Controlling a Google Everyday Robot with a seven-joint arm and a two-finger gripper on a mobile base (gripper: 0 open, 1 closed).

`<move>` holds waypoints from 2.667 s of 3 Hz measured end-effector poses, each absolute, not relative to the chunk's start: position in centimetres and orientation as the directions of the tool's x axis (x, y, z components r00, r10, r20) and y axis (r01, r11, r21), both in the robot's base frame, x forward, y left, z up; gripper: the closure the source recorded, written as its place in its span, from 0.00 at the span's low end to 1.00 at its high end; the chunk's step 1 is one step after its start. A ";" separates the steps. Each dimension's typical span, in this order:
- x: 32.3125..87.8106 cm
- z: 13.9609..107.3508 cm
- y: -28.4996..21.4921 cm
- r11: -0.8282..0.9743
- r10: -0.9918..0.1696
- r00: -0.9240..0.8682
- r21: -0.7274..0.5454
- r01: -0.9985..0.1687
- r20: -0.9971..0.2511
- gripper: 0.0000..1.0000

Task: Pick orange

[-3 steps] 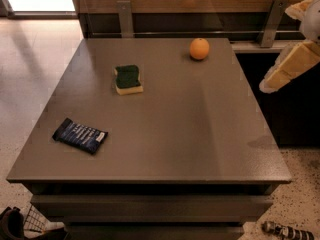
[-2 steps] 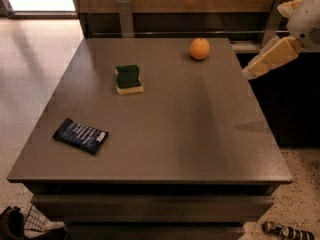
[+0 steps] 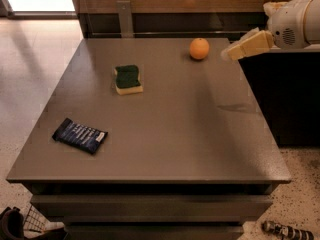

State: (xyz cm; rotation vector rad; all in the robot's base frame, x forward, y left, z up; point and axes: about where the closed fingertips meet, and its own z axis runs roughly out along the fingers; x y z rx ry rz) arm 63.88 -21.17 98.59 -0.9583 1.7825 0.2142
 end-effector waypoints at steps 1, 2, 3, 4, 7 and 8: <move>65.5 97.4 -20.6 0.700 -0.401 -0.131 -0.211 -0.682 -0.907 0.00; 65.5 97.4 -20.6 0.700 -0.401 -0.131 -0.211 -0.682 -0.907 0.00; 68.6 95.7 -20.0 0.698 -0.354 -0.149 -0.155 -0.699 -0.923 0.00; 72.6 92.9 -19.7 0.697 -0.291 -0.174 -0.084 -0.712 -0.941 0.00; 81.4 86.2 -19.1 0.695 -0.161 -0.212 0.042 -0.717 -0.964 0.00; 82.5 85.1 -18.0 0.682 -0.135 -0.214 0.066 -0.729 -0.968 0.00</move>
Offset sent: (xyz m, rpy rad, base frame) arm 0.0145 0.0049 -0.0104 0.1013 -0.0019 -0.0124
